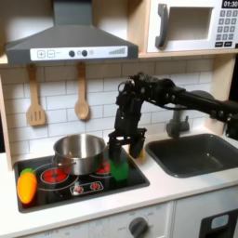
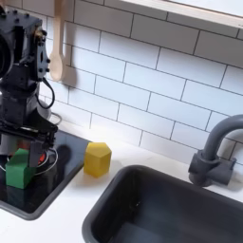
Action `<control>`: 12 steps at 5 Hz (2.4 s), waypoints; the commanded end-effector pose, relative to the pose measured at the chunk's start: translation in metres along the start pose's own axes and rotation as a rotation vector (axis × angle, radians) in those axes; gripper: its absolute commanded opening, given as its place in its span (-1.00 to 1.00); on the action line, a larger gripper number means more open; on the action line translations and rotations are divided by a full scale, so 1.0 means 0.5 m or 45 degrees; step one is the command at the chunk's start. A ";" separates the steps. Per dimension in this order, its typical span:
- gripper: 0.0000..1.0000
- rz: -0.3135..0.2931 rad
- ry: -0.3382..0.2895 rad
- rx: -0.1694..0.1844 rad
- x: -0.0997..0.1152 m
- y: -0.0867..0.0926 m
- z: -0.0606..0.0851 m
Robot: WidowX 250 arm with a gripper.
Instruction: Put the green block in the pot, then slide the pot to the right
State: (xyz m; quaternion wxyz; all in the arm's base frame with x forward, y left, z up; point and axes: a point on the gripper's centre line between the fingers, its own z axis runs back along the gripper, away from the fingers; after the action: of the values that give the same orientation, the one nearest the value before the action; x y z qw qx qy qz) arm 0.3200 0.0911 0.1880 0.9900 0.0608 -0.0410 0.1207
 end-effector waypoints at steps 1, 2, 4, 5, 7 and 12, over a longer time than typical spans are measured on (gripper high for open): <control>1.00 0.009 0.036 0.008 0.008 0.000 -0.021; 1.00 0.004 0.067 0.005 0.005 -0.003 -0.037; 1.00 -0.005 0.106 0.010 0.004 -0.005 -0.054; 1.00 -0.004 0.129 0.015 0.005 -0.005 -0.064; 1.00 -0.002 0.157 0.017 0.011 -0.006 -0.080; 1.00 -0.014 0.207 0.021 -0.002 -0.006 -0.098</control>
State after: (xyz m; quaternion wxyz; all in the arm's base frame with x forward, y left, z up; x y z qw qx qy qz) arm 0.3239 0.0935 0.1393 0.9903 0.0586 0.0400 0.1191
